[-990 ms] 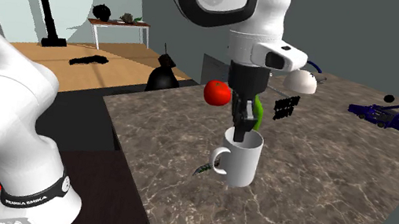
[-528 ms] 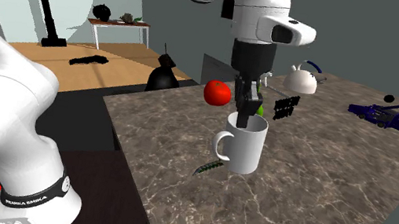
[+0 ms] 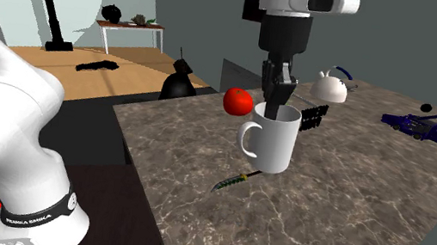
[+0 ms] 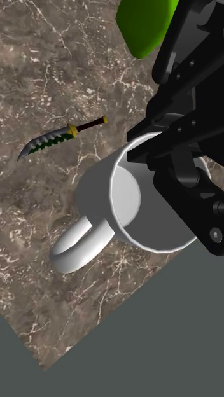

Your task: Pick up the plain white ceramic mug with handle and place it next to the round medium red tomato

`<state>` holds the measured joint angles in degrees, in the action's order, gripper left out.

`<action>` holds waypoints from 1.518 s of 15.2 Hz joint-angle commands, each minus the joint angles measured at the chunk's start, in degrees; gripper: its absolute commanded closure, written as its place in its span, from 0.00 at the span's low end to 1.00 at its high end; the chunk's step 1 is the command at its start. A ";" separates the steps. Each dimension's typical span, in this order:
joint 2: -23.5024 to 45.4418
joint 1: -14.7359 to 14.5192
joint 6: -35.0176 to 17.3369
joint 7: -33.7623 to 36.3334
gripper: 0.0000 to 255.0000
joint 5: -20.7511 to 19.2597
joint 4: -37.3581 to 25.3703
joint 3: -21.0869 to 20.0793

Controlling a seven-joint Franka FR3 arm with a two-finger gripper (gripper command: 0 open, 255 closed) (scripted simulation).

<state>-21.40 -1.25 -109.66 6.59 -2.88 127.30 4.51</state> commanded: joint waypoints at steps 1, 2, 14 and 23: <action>-0.16 0.03 1.65 -0.14 1.00 0.01 -1.47 0.04; -0.19 0.03 1.96 -0.15 1.00 0.01 -1.76 0.03; -4.81 -6.33 3.22 16.37 1.00 4.19 1.94 -12.20; -2.24 -10.75 3.77 29.21 1.00 7.09 -1.32 -21.88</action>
<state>-23.66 -11.45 -106.29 34.24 3.85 126.43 -16.29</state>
